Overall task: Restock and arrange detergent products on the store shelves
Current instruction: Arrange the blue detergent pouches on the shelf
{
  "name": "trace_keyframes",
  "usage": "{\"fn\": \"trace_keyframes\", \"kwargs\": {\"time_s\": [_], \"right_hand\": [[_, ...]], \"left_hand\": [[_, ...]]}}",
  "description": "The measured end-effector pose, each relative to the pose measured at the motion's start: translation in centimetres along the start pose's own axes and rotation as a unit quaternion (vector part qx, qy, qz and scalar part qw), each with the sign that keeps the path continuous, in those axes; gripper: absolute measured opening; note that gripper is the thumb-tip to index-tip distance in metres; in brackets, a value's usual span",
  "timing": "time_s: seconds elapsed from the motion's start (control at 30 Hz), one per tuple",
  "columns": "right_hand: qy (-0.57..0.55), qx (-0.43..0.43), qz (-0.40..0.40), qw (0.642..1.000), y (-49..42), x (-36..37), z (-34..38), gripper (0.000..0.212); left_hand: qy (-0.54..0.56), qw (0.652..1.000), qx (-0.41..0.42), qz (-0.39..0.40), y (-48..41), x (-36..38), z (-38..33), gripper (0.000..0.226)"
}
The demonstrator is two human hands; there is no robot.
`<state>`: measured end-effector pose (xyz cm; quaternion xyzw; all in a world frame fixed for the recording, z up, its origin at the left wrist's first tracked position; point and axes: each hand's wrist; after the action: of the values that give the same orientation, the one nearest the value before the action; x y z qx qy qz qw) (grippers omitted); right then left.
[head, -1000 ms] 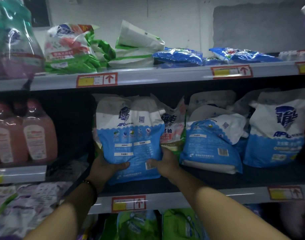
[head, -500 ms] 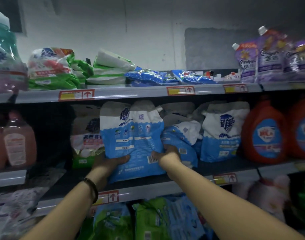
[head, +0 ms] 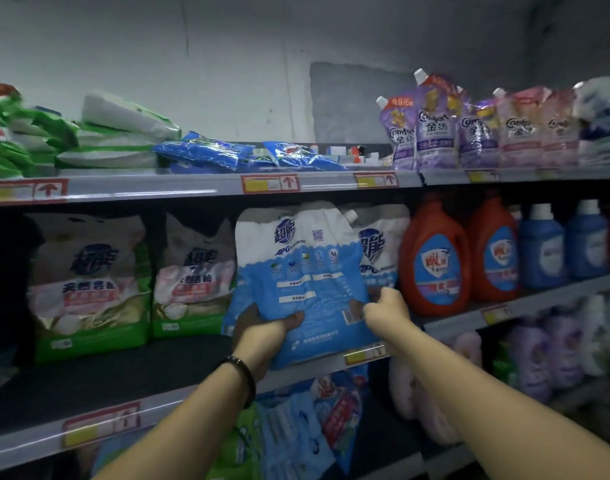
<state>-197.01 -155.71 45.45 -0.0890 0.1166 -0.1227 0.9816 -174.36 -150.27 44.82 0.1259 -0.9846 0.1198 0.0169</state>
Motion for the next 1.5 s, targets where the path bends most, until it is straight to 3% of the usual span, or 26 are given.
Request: {"fn": "trace_keyframes", "kwargs": {"time_s": [0.1, 0.27, 0.4, 0.53, 0.8, 1.0, 1.17, 1.37, 1.5], "right_hand": [[-0.019, -0.006, -0.016, 1.000, -3.2, -3.5, -1.2, 0.037], [-0.039, -0.048, -0.050, 0.997, -6.8, -7.0, -2.0, 0.019], [-0.040, -0.061, -0.065, 0.995, -8.7, -7.5, -3.1, 0.020], [0.038, -0.068, -0.079, 0.994, -8.8, -6.1, -7.0, 0.020], [0.132, -0.053, -0.068, 0.988, -8.3, -6.2, -6.7, 0.028], [0.118, -0.048, -0.066, 0.990, -4.3, -4.0, -5.5, 0.040], [0.169, -0.088, -0.032, 0.981, 0.8, -2.0, -3.5, 0.060], [0.234, -0.084, 0.078, 0.965, 6.2, 1.0, -1.5, 0.043], [0.260, -0.101, 0.134, 0.951, 10.1, 3.1, -1.8, 0.039]], "left_hand": [[-0.031, 0.999, 0.017, -0.002, -1.1, 4.5, 0.2, 0.040], [-0.119, 0.991, 0.053, -0.026, -3.7, 10.9, 0.5, 0.045], [-0.148, 0.983, 0.104, -0.038, -6.0, 13.5, 2.5, 0.045], [-0.207, 0.970, 0.122, -0.027, -7.2, 14.1, 6.6, 0.065], [-0.266, 0.956, 0.125, 0.011, -7.7, 13.9, 6.6, 0.055], [-0.229, 0.965, 0.121, -0.043, -3.6, 12.1, 5.7, 0.048], [-0.246, 0.965, 0.090, 0.027, 1.8, 7.7, 5.8, 0.020], [-0.317, 0.945, 0.056, 0.066, 9.2, 0.4, 9.0, 0.010], [-0.338, 0.940, 0.016, 0.048, 11.5, -4.6, 11.3, 0.010]]}}
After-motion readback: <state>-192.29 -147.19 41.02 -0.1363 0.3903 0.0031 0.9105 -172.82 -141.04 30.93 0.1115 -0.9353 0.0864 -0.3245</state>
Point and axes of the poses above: each hand's wrist, its own y-axis away from the middle knuckle, its own x-axis out of the palm, z = x × y, and after that the axes turned 1 degree about -y, right-handed
